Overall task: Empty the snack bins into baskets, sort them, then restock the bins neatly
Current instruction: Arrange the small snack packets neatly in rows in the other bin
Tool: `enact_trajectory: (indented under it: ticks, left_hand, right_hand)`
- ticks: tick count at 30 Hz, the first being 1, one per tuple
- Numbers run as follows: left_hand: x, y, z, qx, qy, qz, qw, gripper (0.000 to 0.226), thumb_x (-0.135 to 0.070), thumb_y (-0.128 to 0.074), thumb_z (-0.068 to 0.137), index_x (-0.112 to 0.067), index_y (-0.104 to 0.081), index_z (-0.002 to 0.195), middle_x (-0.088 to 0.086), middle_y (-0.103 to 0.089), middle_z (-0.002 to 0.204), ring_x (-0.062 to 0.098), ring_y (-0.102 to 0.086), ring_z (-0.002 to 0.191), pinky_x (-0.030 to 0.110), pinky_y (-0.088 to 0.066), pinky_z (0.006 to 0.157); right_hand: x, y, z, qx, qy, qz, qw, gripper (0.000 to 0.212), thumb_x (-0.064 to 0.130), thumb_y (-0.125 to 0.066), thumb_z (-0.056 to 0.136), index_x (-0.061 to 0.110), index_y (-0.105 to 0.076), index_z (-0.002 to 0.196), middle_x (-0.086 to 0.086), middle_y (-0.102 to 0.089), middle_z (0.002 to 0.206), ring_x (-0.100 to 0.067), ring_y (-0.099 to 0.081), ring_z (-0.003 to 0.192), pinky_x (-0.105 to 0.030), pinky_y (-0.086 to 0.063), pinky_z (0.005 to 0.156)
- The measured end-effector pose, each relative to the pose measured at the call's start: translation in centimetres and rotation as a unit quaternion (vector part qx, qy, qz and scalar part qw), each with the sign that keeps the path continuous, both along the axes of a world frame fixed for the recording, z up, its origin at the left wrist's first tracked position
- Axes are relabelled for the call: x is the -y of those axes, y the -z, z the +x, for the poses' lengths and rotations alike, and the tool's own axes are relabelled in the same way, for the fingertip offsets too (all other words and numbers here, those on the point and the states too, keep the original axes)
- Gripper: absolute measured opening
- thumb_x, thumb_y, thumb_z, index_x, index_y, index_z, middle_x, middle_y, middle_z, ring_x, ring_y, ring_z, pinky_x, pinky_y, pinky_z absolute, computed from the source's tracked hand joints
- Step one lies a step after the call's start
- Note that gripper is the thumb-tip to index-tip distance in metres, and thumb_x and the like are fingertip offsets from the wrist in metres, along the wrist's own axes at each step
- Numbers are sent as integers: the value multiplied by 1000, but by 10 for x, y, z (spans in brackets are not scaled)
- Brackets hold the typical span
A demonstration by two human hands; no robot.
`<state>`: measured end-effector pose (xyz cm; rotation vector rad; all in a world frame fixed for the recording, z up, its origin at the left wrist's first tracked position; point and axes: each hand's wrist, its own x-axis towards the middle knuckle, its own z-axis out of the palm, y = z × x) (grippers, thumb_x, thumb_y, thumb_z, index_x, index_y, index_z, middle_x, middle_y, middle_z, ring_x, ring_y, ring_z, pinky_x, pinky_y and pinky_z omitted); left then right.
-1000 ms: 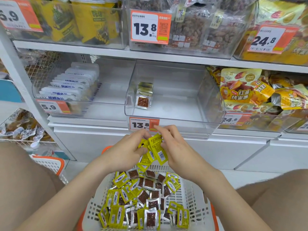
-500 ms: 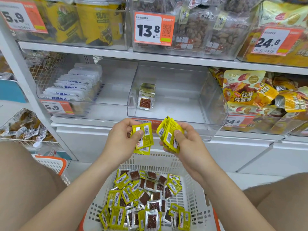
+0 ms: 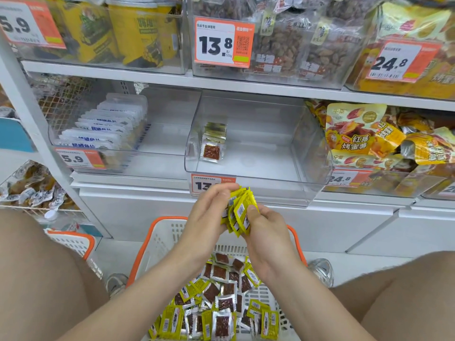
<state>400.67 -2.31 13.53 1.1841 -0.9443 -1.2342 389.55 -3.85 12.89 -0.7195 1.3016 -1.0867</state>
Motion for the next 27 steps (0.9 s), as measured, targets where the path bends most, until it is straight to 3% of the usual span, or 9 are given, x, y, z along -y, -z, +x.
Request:
enact_trajectory:
  ticks: [3, 6, 8, 10, 16, 19, 21, 24, 27]
  left_hand:
    - [-3, 9, -3, 64, -24, -30, 997, 37, -29, -80, 91, -33, -64, 124, -1, -74, 116, 22, -72, 106, 42, -60, 93]
    - [1, 12, 0, -19, -71, 19, 997, 41, -5, -74, 94, -27, -64, 127, 0, -78, 107, 23, -75, 102, 36, -60, 87]
    - [4, 11, 1, -82, -80, 57, 992, 38, -1, -69, 96, -20, -64, 129, 8, -78, 111, 30, -75, 106, 44, -60, 90]
    - [7, 10, 5, -136, -84, 79, 984, 35, 0, -66, 97, -12, -63, 130, 17, -76, 115, 35, -75, 105, 50, -60, 95]
    - [12, 6, 19, -209, -63, 99, 971, 35, -1, -61, 99, 0, -61, 134, 23, -73, 121, 40, -70, 114, 53, -58, 97]
    - [12, 5, 21, -210, -92, 85, 970, 35, 2, -62, 98, -2, -62, 133, 20, -75, 119, 34, -74, 105, 48, -62, 91]
    - [10, 4, 23, -192, -107, 60, 974, 35, 3, -63, 97, -2, -63, 132, 18, -76, 115, 28, -76, 96, 41, -65, 82]
    - [7, -3, 22, -143, -138, 20, 980, 33, 2, -65, 97, -12, -65, 128, 14, -77, 112, 29, -75, 99, 44, -61, 89]
    - [6, -7, 18, -98, -156, -24, 983, 31, -2, -65, 98, -19, -64, 124, 11, -77, 113, 33, -73, 106, 49, -56, 96]
  right_hand:
    - [-3, -1, -1, -53, -6, -18, 998, 16, 18, -60, 105, 13, -61, 120, -12, -76, 101, -17, -70, 85, -32, -57, 77]
    - [-2, -3, -5, -106, -55, -23, 993, 16, 26, -68, 99, 18, -67, 113, -8, -72, 114, -12, -67, 94, -27, -50, 77]
    - [2, -4, -7, -43, -73, 19, 996, 24, 29, -63, 97, 15, -66, 117, -4, -73, 112, -20, -71, 101, -34, -54, 82]
    - [8, -6, -11, 31, -82, 53, 995, 26, 23, -55, 101, 10, -66, 120, -5, -75, 99, -23, -73, 89, -35, -55, 77]
    - [15, -12, -20, -69, -93, -4, 993, 31, 13, -52, 108, 16, -73, 85, -4, -77, 85, -18, -71, 80, -27, -46, 67]
    - [19, -13, -23, -89, 24, -73, 993, 23, 6, -51, 104, 12, -72, 96, -8, -77, 87, -18, -66, 69, -30, -53, 66]
    - [18, -19, -23, -44, 78, -108, 990, 26, 0, -55, 99, 13, -65, 119, -11, -78, 99, -18, -72, 67, -30, -58, 68]
    - [8, -32, -21, 60, 30, -135, 989, 60, -9, -57, 96, 30, -47, 140, -18, -78, 103, -32, -78, 79, -30, -60, 67]
    - [-9, -38, -6, 105, -57, -103, 987, 36, -9, -62, 95, 11, -63, 125, -18, -78, 106, -35, -78, 86, -33, -63, 71]
